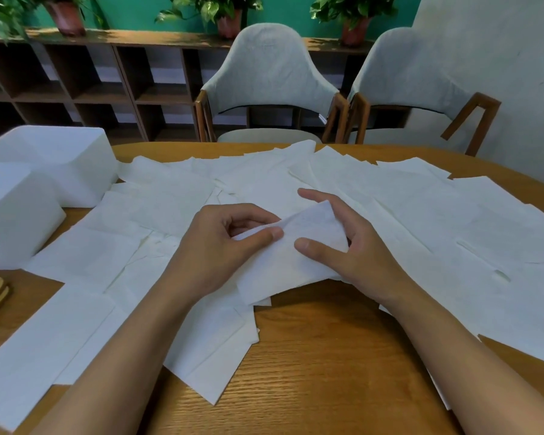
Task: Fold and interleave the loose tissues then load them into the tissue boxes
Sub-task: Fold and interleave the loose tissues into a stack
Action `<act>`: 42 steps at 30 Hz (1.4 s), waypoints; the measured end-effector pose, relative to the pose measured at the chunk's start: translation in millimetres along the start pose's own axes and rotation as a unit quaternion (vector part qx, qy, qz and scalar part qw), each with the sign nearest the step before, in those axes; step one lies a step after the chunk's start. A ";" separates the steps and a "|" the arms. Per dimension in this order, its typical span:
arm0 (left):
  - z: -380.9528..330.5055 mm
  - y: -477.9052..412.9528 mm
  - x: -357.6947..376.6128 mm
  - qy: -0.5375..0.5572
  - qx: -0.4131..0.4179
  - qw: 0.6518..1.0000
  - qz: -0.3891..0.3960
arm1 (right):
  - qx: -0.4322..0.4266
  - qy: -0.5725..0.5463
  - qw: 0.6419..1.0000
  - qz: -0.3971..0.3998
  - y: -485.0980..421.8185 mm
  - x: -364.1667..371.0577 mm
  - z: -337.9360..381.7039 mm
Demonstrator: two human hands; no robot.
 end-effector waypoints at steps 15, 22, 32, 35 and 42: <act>2.0 -0.1 -1.5 -0.020 -0.007 0.999 -0.038 | 0.017 -0.035 0.999 0.014 3.7 5.7 0.6; 7.3 2.0 1.1 -0.023 -0.017 0.998 -0.055 | 0.004 -0.026 1.000 0.006 2.1 5.1 0.0; 0.4 4.0 12.9 0.131 -0.034 0.991 0.014 | 0.011 -0.135 0.989 -0.061 -5.5 -11.6 -1.9; -2.6 1.7 11.6 0.069 0.027 0.997 0.002 | 0.010 -0.104 0.994 -0.015 -3.9 -6.7 -2.5; 4.3 4.3 11.9 0.109 -0.019 0.993 0.040 | 0.033 -0.048 0.998 -0.016 -3.2 -8.3 -13.8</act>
Point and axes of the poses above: each hand's wrist, its own y-axis away from the middle knuckle, its own x-axis out of the palm, z = x × y, the point moved 8 cm from there along -y, towards the middle knuckle, and after that the axes turned 11 degrees about -z, right-handed, at the moved point
